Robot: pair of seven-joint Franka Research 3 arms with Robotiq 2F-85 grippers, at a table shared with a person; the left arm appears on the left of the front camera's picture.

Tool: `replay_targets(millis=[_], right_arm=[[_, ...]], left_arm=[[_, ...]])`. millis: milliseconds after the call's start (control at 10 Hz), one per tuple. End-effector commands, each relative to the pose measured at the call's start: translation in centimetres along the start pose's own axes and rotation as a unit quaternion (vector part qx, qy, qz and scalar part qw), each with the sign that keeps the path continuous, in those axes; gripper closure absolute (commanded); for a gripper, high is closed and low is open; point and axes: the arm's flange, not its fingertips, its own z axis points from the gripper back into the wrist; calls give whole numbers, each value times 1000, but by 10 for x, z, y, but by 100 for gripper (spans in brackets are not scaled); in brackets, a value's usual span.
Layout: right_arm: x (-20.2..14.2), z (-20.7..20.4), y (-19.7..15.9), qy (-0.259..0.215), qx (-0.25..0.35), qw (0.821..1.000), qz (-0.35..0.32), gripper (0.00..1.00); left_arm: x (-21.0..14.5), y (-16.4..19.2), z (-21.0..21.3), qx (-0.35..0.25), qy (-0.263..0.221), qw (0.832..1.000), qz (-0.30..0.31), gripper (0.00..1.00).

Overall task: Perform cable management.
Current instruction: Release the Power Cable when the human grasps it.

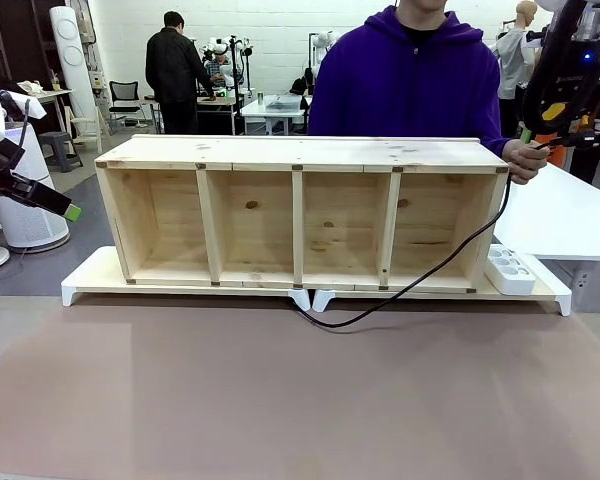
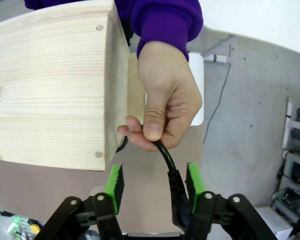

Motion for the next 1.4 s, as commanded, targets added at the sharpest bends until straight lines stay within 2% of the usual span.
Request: replay_targets(millis=[0, 200, 300, 400, 500, 1300], right_arm=[[4, 3, 0, 8, -2, 1000, -5, 17], [3, 3, 0, 10, -2, 1000, -2, 0], [4, 3, 0, 11, -2, 1000, -3, 0], [2, 4, 0, -24, -8, 1000, 17, 0], [-1, 0, 0, 3, 0, 1000, 0, 0], [-1, 0, 0, 3, 0, 1000, 0, 0]], left_arm=[[-1, 0, -1, -1, -4, 1000, 4, 0], [-1, 0, -1, -1, -4, 1000, 4, 0], [-1, 0, -1, -1, -4, 1000, 4, 0], [-1, 0, -1, -1, -4, 1000, 4, 0], [-1, 0, -1, -1, -4, 1000, 4, 0], [-1, 0, -1, -1, -4, 1000, 4, 0]])
